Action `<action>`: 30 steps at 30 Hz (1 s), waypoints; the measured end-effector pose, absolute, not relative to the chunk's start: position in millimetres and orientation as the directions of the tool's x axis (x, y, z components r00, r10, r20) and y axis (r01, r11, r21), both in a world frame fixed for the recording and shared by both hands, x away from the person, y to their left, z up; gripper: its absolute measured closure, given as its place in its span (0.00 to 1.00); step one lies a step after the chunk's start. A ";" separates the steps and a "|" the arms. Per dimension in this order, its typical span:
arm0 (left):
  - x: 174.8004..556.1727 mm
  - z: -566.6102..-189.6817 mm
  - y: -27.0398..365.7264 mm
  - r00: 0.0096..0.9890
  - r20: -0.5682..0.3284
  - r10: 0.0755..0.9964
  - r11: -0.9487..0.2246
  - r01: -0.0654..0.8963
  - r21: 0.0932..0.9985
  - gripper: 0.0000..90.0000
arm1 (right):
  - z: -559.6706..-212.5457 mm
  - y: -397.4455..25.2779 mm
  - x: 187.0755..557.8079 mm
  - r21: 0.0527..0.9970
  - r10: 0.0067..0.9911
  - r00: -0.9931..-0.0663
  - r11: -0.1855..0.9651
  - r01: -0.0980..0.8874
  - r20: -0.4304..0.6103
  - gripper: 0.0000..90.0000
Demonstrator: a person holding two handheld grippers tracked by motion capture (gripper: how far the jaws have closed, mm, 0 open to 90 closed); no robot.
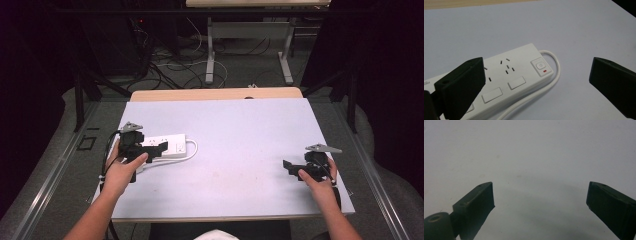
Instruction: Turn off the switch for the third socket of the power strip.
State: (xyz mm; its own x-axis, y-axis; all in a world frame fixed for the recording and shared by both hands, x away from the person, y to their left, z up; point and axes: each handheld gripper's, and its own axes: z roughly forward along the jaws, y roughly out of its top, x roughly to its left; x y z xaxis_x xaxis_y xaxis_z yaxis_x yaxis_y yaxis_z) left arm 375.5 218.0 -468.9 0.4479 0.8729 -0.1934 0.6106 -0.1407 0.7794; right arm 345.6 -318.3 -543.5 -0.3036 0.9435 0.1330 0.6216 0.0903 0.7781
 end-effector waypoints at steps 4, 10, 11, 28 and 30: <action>373.6 -471.8 212.0 0.463 -0.182 0.867 -0.156 0.601 0.784 0.00 | -543.5 -318.5 345.6 0.778 0.944 -0.303 0.090 0.622 0.133 0.08; 369.4 -477.4 201.7 0.493 -0.156 0.856 -0.191 0.582 0.791 0.01 | -543.3 -318.4 345.4 0.780 0.943 -0.306 0.092 0.619 0.132 0.08; 368.3 -478.6 199.0 0.494 -0.163 0.854 -0.188 0.585 0.789 0.01 | -543.2 -318.4 345.3 0.779 0.943 -0.306 0.092 0.620 0.132 0.08; 355.5 -503.5 167.2 0.555 -0.150 0.818 -0.242 0.569 0.786 0.03 | -543.1 -318.3 345.1 0.780 0.942 -0.306 0.091 0.620 0.134 0.08; 354.3 -506.6 164.6 0.558 -0.154 0.815 -0.241 0.569 0.787 0.03 | -543.2 -318.3 345.1 0.780 0.943 -0.306 0.090 0.619 0.134 0.08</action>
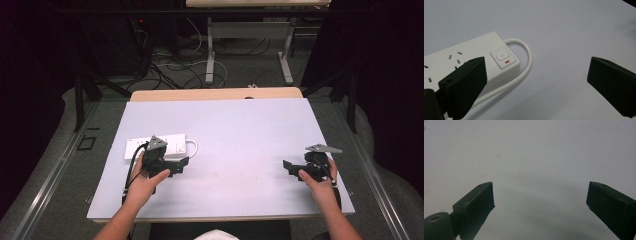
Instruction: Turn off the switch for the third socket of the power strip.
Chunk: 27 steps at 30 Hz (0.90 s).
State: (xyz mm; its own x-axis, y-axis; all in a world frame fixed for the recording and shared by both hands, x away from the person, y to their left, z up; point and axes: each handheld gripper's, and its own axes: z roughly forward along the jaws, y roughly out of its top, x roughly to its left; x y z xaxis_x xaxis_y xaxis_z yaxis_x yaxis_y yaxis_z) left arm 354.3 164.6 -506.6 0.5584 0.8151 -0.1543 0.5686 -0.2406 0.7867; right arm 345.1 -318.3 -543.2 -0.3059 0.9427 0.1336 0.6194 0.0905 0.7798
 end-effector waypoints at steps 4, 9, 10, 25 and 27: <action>352.6 -512.9 159.3 0.571 -0.148 0.807 -0.252 0.561 0.788 0.03 | -543.2 -318.7 345.1 0.781 0.942 -0.311 0.097 0.617 0.128 0.08; 350.4 -519.5 152.2 0.578 -0.161 0.800 -0.247 0.562 0.789 0.03 | -542.7 -318.2 344.7 0.783 0.941 -0.312 0.093 0.615 0.133 0.08; 349.9 -520.5 151.0 0.578 -0.161 0.800 -0.247 0.562 0.790 0.03 | -542.7 -318.1 344.7 0.785 0.940 -0.313 0.093 0.613 0.133 0.08; 344.1 -537.6 140.3 0.600 -0.151 0.785 -0.273 0.554 0.786 0.04 | -542.3 -315.4 344.3 0.786 0.936 -0.326 0.102 0.610 0.132 0.08; 343.6 -538.6 140.1 0.614 -0.130 0.778 -0.296 0.542 0.787 0.04 | -542.3 -315.2 344.2 0.786 0.936 -0.328 0.105 0.609 0.130 0.07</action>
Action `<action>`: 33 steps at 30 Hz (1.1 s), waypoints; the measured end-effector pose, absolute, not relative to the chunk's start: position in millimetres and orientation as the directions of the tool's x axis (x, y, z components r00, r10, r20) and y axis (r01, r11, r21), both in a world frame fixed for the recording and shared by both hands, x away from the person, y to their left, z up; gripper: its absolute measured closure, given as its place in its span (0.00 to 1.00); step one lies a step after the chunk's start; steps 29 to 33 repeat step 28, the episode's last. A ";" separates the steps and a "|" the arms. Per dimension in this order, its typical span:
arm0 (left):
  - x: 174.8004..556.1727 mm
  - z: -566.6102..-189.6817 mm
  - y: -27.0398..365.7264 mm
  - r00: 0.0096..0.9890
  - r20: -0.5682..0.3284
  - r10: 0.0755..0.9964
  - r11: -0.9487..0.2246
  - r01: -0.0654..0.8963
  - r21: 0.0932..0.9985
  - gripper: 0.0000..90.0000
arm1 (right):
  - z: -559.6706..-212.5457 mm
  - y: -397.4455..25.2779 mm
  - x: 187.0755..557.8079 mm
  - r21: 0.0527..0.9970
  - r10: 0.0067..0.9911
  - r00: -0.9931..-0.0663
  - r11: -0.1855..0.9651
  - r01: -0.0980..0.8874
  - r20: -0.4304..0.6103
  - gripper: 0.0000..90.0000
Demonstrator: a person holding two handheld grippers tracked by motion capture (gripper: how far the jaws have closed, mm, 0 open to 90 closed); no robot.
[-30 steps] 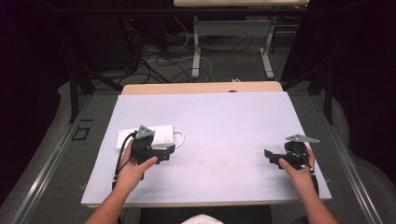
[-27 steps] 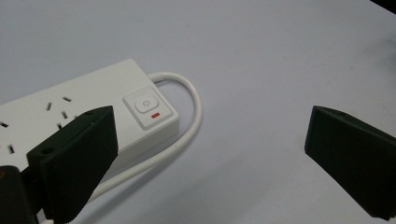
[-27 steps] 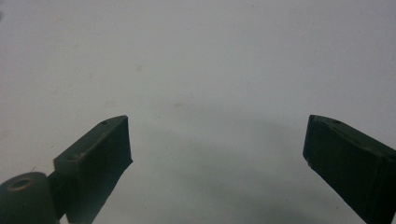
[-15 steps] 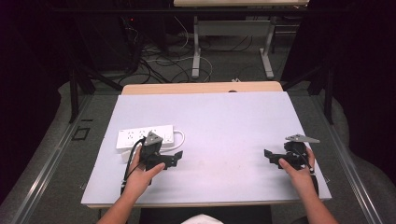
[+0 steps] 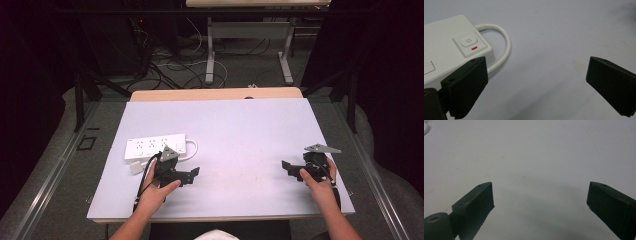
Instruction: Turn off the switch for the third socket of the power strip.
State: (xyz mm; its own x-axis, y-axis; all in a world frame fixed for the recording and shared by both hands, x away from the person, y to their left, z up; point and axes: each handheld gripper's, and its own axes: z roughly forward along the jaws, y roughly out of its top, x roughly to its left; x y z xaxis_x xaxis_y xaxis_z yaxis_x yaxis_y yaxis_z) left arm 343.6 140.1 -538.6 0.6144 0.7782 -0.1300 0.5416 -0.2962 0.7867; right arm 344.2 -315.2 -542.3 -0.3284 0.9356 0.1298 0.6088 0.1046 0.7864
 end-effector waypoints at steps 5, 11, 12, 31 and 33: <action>339.8 -542.4 136.1 0.627 -0.099 0.773 -0.320 0.520 0.792 0.04 | -542.0 -314.5 343.9 0.786 0.933 -0.335 0.106 0.610 0.134 0.07; 337.5 -546.8 132.2 0.645 -0.099 0.758 -0.338 0.518 0.785 0.04 | -542.1 -312.3 343.6 0.788 0.928 -0.349 0.120 0.605 0.127 0.06; 337.2 -547.5 131.7 0.647 -0.103 0.756 -0.339 0.520 0.784 0.04 | -542.2 -312.1 343.7 0.789 0.927 -0.354 0.123 0.601 0.124 0.06; 335.0 -554.0 127.6 0.663 -0.106 0.741 -0.359 0.524 0.772 0.04 | -543.7 -308.6 344.3 0.786 0.920 -0.374 0.146 0.601 0.115 0.05; 335.0 -554.0 127.6 0.663 -0.106 0.741 -0.359 0.524 0.772 0.04 | -543.7 -308.6 344.3 0.786 0.920 -0.374 0.146 0.601 0.115 0.05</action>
